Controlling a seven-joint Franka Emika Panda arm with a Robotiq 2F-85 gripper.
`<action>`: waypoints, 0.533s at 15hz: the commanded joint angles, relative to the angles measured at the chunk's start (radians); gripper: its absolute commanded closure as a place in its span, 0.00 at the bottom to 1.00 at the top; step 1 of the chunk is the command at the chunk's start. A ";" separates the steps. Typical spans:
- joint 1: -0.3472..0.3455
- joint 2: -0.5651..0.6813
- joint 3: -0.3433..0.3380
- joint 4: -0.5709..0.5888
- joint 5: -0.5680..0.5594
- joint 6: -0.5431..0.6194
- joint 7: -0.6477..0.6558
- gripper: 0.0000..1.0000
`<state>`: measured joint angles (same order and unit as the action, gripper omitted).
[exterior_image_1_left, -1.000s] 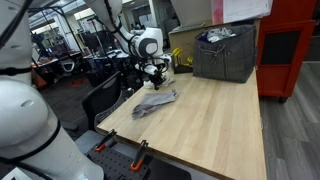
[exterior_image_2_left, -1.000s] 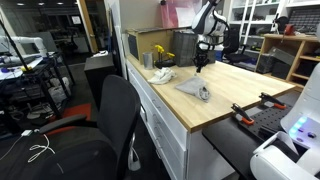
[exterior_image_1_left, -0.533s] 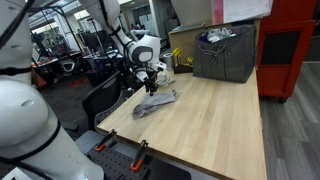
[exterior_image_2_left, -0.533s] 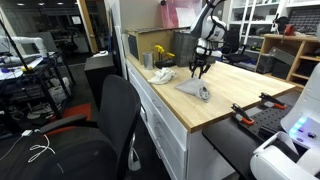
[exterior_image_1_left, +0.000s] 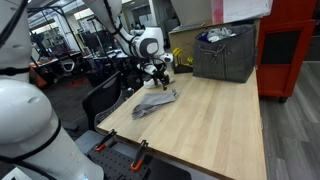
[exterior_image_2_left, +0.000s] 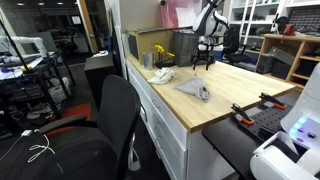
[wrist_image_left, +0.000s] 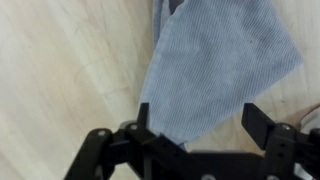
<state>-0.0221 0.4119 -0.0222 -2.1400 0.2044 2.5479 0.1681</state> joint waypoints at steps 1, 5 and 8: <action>0.028 0.030 -0.054 0.112 -0.126 -0.053 0.030 0.00; 0.012 0.109 -0.032 0.225 -0.173 -0.094 -0.040 0.00; 0.012 0.184 -0.023 0.302 -0.206 -0.121 -0.118 0.00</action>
<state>-0.0037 0.5188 -0.0537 -1.9370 0.0374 2.4840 0.1177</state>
